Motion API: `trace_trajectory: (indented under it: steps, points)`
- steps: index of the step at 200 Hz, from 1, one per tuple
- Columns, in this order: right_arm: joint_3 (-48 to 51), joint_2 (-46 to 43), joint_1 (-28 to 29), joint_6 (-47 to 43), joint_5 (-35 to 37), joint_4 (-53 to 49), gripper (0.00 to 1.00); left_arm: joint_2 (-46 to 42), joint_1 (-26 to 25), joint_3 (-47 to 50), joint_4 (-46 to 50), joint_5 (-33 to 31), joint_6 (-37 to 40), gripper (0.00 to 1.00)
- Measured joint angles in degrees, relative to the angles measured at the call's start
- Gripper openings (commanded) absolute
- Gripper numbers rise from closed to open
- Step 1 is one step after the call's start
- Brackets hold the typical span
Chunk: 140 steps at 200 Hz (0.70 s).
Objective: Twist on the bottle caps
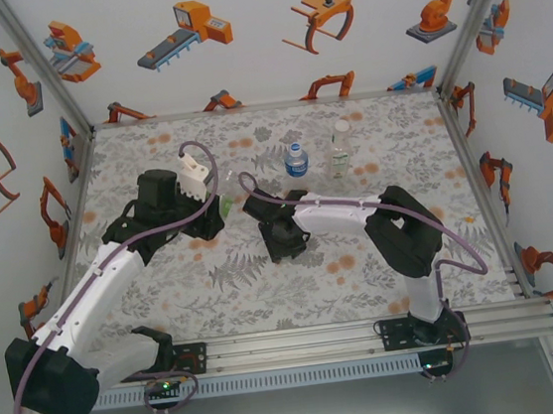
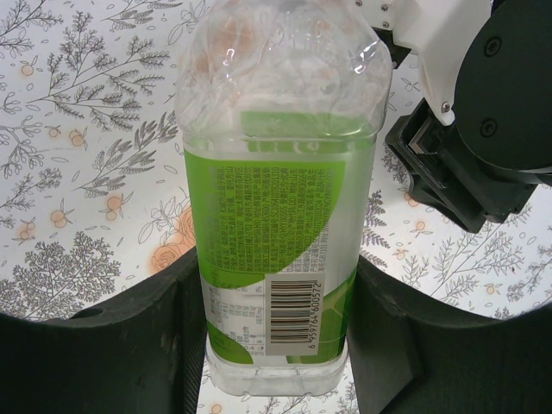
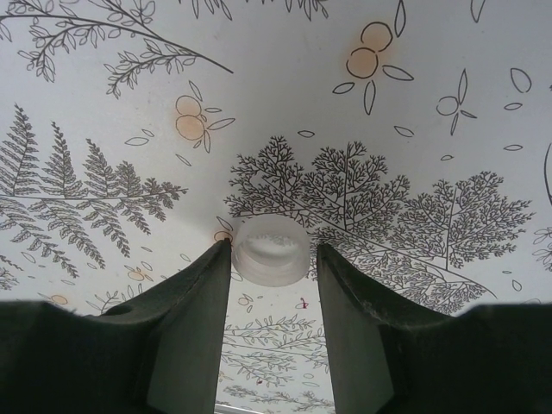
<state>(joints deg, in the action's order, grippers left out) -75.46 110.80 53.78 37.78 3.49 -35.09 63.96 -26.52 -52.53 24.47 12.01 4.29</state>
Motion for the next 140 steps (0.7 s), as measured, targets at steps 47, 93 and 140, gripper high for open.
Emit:
trace_trajectory:
  steps: [47, 93, 140]
  points:
    - [-0.66, -0.07, 0.00, -0.07, 0.52, -1.38, 0.43, 0.09, 0.00, -0.07, 0.00, 0.00, 0.00, 0.14]
    - [-1.97, -0.57, 0.00, -0.04, 0.24, -1.44, 0.42, 0.09, 0.00, -0.13, 0.00, 0.02, 0.00, 0.14]
    - [-1.97, -0.57, 0.00, -0.04, -0.02, -1.49, 0.42, 0.11, 0.04, -0.17, 0.00, 0.04, 0.00, 0.14]
